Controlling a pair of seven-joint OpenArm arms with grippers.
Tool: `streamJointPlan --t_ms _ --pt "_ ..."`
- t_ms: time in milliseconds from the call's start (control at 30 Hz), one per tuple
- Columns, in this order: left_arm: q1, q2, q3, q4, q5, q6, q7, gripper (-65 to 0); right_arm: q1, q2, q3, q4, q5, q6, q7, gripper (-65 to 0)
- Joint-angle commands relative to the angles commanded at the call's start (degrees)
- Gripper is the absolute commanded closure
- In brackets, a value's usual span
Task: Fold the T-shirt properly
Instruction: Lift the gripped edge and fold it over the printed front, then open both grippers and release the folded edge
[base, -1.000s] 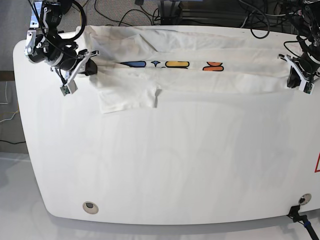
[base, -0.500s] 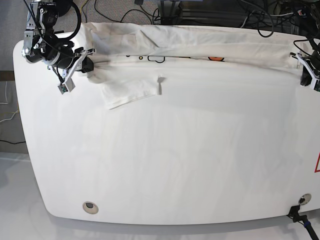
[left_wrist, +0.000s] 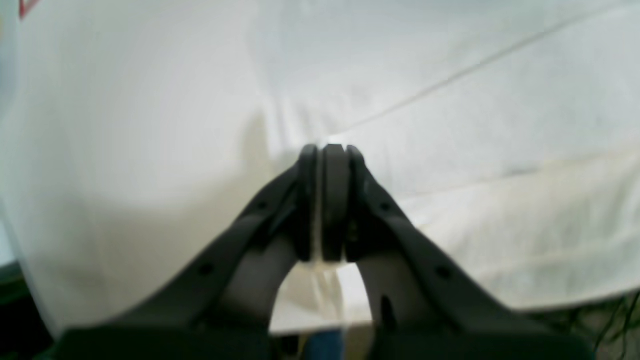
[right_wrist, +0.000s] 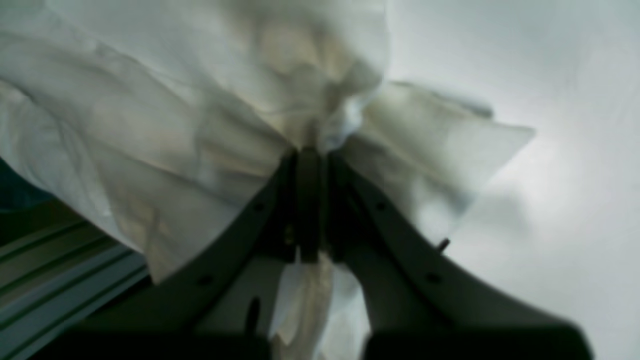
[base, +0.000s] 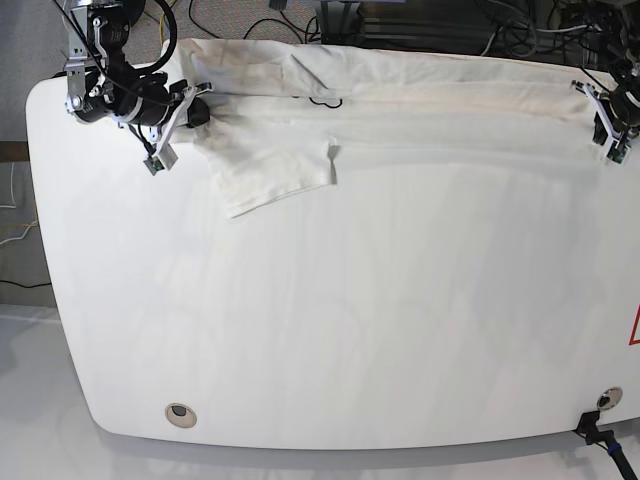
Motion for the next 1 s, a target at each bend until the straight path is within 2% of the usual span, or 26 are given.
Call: streamJointPlan --t_ms 33,67,200,267,367,500,600,700,767,800,900,933,1000 --pt "0.3 0.0 0.0 0.1 1.3 0.0 0.0 -28.3 0.0 0.3 0.0 0.0 0.0 0.00 0.0 -5.3" --pt "0.3 0.0 0.0 0.2 2.5 0.0 0.0 -33.0 0.0 1.1 -0.2 0.0 0.0 0.00 0.0 -9.3" --pt "0.3 -0.1 0.1 0.4 5.1 0.0 0.0 -33.5 0.2 3.0 -2.1 0.3 0.0 0.00 0.0 -28.9" --pt "0.3 -0.1 0.0 1.7 4.9 0.0 0.0 -33.5 0.2 3.3 -2.3 0.4 0.0 0.35 0.0 -35.6" --pt "0.0 0.4 -0.3 5.3 4.6 0.0 0.0 -33.5 0.2 3.3 -1.5 2.4 0.1 0.53 0.4 -36.1" --pt "-0.2 1.9 -0.2 8.4 -2.5 0.0 -0.2 -33.5 0.4 2.8 -0.4 6.7 0.4 0.62 0.4 -36.1" --pt "-0.5 3.3 0.1 9.2 -5.4 0.0 -0.3 -33.5 2.1 1.7 -0.3 7.5 0.4 0.62 0.4 -36.1" --pt "-2.2 5.5 0.8 9.3 -6.1 0.0 0.0 -33.5 3.7 1.1 0.3 7.5 0.4 0.62 1.9 -36.1" --pt "-2.2 6.1 3.4 9.6 -6.1 0.0 0.0 -33.5 4.9 0.9 0.2 7.2 0.4 0.62 2.5 -36.1" --pt "-2.1 6.2 4.6 9.6 -6.1 0.0 0.0 -33.5 5.9 -0.3 0.1 7.0 0.4 0.62 2.5 -36.1" --pt "-0.4 9.6 5.5 10.0 -6.1 0.0 0.0 -33.5 6.5 -2.6 -0.4 7.1 0.5 0.70 2.5 -36.1" --pt "0.1 10.5 5.5 10.9 -6.1 0.0 0.0 -33.5 6.5 -3.3 -1.8 7.1 0.8 1.23 2.5 -36.1" --pt "0.4 11.7 5.5 12.4 -6.1 0.0 0.0 -33.3 6.2 -3.8 -3.5 7.1 2.9 3.43 2.5 -36.0"
